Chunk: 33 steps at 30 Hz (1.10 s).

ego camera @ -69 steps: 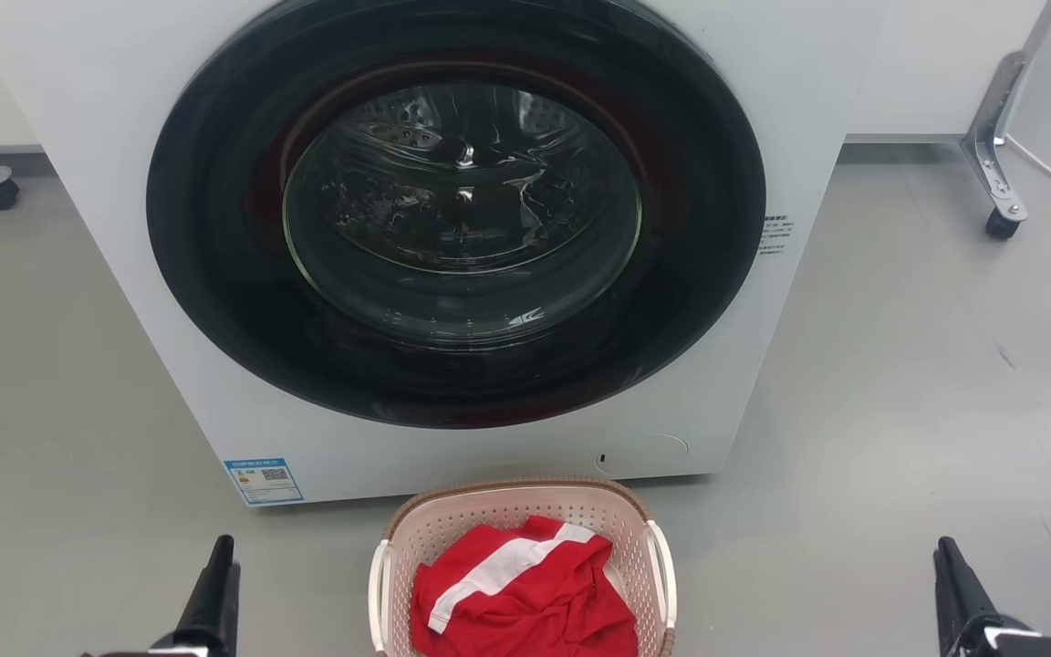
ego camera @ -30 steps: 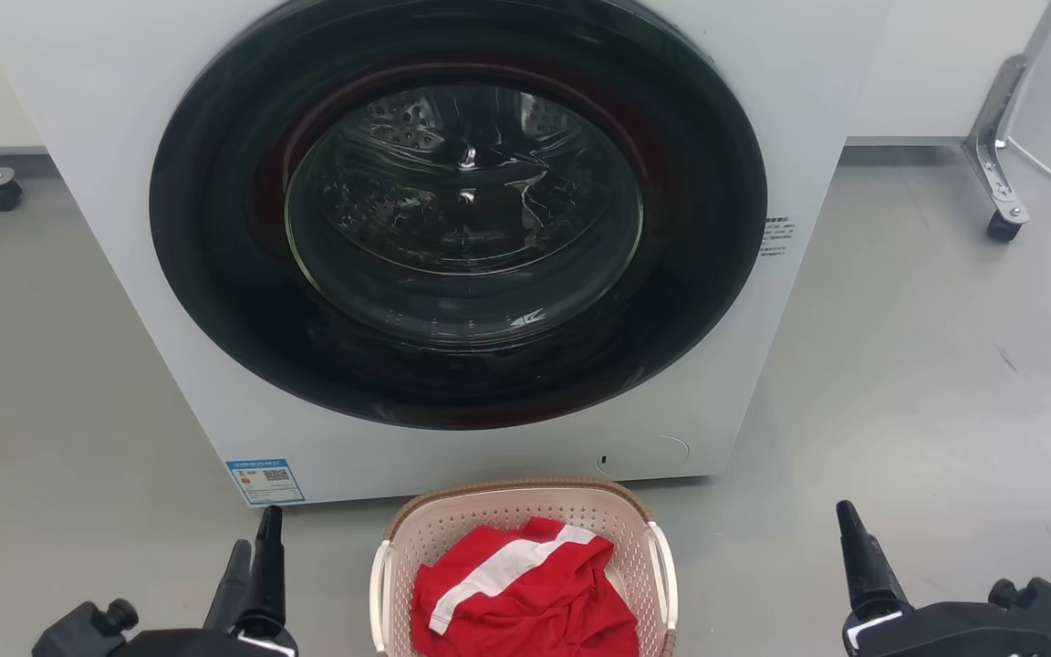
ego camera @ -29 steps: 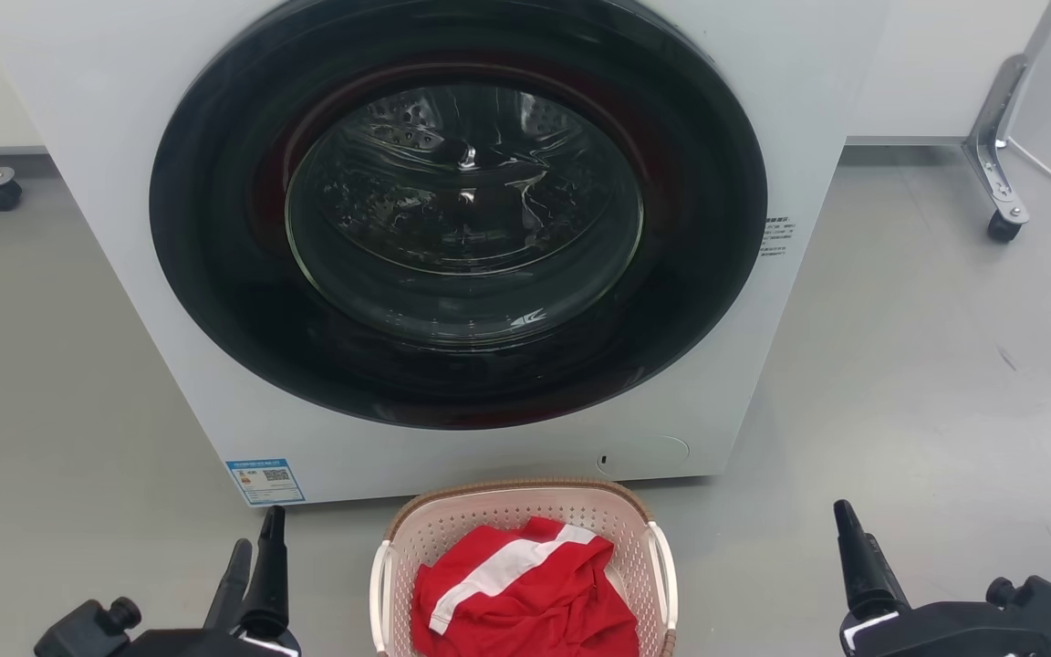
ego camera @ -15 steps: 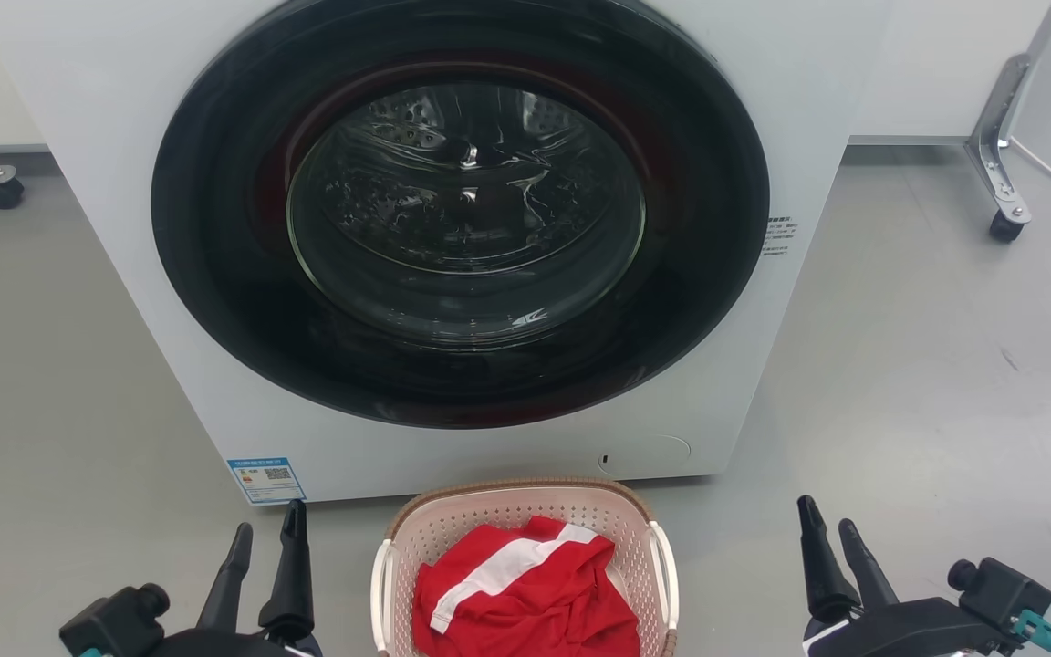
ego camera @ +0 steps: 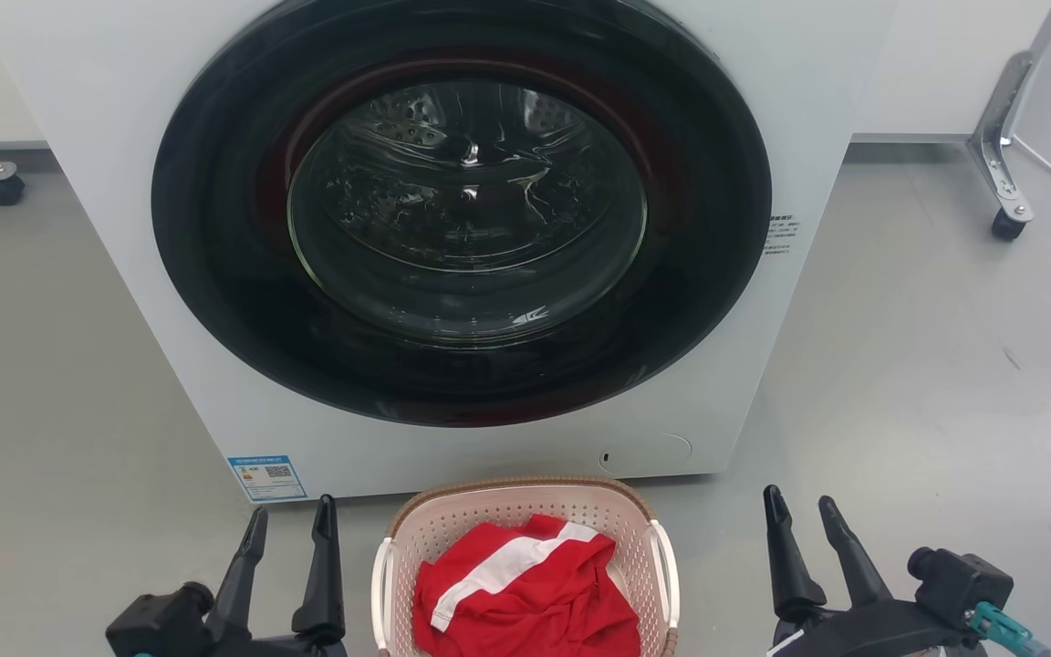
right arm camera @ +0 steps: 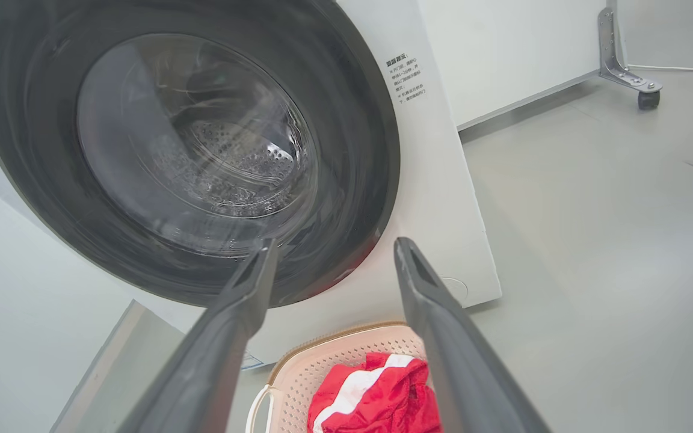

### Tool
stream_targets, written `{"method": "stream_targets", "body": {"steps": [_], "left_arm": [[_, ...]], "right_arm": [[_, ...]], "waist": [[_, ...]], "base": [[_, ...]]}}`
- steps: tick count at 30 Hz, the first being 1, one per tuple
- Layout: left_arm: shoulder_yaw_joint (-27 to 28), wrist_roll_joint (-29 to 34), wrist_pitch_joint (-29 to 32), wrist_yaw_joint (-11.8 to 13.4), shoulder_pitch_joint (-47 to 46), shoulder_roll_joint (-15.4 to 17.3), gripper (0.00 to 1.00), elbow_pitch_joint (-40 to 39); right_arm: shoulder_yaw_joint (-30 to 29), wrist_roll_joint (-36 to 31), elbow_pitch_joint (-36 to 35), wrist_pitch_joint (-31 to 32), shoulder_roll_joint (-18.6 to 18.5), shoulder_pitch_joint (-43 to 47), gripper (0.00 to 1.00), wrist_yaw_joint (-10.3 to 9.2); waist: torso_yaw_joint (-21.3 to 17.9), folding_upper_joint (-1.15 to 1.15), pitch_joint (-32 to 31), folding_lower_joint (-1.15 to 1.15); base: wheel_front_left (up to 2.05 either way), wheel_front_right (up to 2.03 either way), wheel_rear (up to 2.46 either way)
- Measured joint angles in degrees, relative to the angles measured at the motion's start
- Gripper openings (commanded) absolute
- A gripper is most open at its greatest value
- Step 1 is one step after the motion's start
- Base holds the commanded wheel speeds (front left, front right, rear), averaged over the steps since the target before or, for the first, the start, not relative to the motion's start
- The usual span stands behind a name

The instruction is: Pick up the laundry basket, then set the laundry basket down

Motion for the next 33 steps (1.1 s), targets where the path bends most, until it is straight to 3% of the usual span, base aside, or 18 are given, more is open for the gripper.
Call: {"method": "stream_targets", "body": {"steps": [28,33], "left_arm": [[-4.1,21.9,-6.0,4.1,2.7,0.1,1.0,-4.7],[-4.2,23.5,-6.3,4.5,3.7,0.1,1.0,-5.2]], "right_arm": [[6.1,-24.2,-4.6,-5.9,-0.3,0.4,1.0,-4.2],[6.4,-26.5,-5.1,-6.4,-0.3,0.8,1.0,-4.38]], "waist": [[0.1,0.0,0.2,-0.01],[0.1,0.0,0.0,-0.02]], "base": [[0.0,0.0,0.0],[0.0,0.0,0.0]]}}
